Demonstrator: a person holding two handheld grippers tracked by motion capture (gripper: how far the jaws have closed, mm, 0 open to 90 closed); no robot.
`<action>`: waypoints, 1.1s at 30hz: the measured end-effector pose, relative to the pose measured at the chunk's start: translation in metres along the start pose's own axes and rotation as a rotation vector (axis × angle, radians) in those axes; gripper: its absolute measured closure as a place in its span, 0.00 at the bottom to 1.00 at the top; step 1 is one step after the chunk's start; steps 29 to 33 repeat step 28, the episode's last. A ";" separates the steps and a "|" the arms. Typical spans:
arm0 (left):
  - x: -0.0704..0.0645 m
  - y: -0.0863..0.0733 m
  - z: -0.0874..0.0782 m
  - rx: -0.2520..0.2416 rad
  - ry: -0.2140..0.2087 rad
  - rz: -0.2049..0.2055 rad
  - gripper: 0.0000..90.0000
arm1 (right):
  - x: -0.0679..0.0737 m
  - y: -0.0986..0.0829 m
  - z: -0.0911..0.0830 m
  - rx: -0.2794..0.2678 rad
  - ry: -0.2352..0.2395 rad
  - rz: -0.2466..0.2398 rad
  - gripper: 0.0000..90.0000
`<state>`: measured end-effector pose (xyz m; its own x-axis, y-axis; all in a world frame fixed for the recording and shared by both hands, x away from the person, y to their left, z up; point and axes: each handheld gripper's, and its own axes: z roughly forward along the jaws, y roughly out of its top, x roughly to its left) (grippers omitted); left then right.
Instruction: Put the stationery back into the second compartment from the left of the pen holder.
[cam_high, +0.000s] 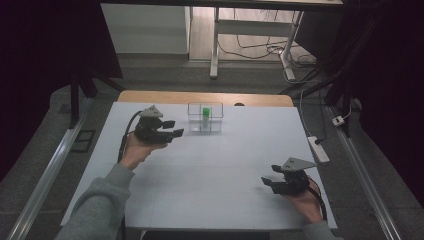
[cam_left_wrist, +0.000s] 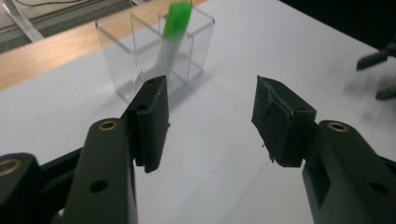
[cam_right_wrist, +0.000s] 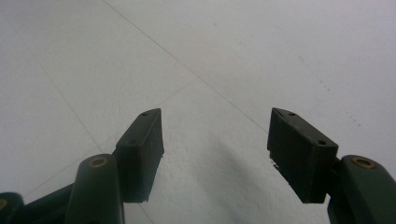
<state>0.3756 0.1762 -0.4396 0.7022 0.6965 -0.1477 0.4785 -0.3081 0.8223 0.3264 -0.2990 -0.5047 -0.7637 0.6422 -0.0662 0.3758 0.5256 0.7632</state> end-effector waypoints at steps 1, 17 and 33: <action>-0.001 -0.006 -0.004 0.002 -0.004 -0.001 0.51 | 0.000 0.000 0.000 0.000 0.000 0.001 0.39; -0.016 -0.087 -0.039 0.031 0.023 -0.046 0.46 | -0.004 -0.001 0.000 -0.014 -0.013 0.009 0.39; -0.024 -0.107 -0.040 0.032 0.027 -0.034 0.42 | -0.005 0.000 -0.005 -0.042 -0.015 0.016 0.40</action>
